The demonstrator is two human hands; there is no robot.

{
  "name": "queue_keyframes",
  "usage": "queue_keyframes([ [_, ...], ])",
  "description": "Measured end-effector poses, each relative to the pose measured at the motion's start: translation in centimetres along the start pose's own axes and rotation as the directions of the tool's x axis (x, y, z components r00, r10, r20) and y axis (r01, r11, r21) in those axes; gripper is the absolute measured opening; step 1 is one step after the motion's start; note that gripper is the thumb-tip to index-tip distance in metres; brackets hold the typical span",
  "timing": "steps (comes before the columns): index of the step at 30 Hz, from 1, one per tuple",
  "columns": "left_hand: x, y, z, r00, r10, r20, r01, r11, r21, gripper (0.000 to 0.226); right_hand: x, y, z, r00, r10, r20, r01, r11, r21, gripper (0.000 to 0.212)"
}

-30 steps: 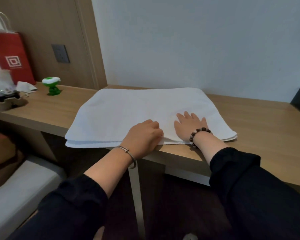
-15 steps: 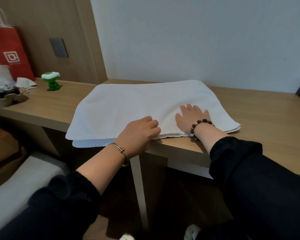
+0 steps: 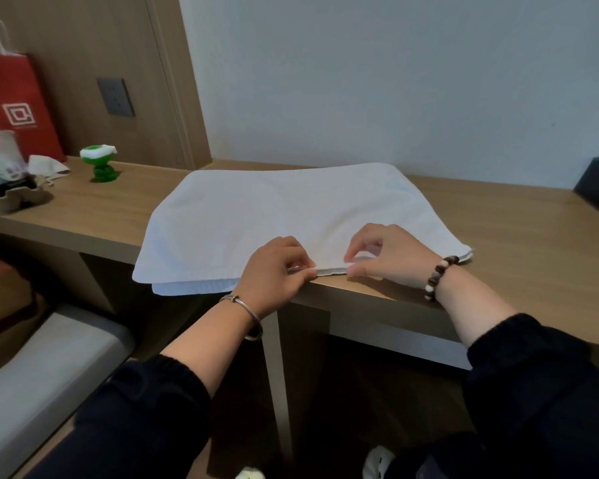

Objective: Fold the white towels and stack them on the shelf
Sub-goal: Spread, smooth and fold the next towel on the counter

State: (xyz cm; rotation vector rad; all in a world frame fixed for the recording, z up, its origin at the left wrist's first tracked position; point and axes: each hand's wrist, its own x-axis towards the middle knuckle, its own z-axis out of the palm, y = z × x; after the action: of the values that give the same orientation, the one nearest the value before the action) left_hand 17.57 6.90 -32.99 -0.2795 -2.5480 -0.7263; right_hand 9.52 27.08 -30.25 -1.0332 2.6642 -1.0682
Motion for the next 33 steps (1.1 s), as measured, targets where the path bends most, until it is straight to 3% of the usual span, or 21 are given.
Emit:
queue_keyframes([
  [10, 0.0, -0.1, -0.2, 0.999, 0.003, 0.047, -0.003, 1.0, -0.005, 0.006, -0.2, -0.7, 1.0, 0.986, -0.147, -0.074, 0.117, 0.941, -0.317, 0.022],
  [14, -0.1, -0.3, -0.8, 0.993, 0.07, 0.095, -0.076, 0.995, 0.059, 0.011, -0.9, -0.2, 0.9, 0.984, -0.173, -0.049, 0.154, 0.95, -0.27, 0.032],
  [18, -0.9, -1.1, -1.8, 0.973, 0.213, 0.093, -0.228, 0.953, 0.201, 0.016, -0.9, 0.1, 0.9, 0.983, -0.171, -0.065, 0.15, 0.957, -0.249, 0.023],
  [24, -1.5, -2.6, -2.3, 0.987, 0.15, -0.057, -0.129, 0.952, 0.278, 0.009, -0.2, 0.6, 0.6, 0.991, -0.094, -0.094, 0.063, 0.954, -0.294, 0.031],
  [33, 4.5, -1.6, 0.6, 0.988, 0.043, 0.148, -0.09, 0.941, 0.327, 0.026, -1.0, 2.5, -1.7, 0.98, 0.055, -0.193, -0.121, 0.93, -0.348, 0.023],
])
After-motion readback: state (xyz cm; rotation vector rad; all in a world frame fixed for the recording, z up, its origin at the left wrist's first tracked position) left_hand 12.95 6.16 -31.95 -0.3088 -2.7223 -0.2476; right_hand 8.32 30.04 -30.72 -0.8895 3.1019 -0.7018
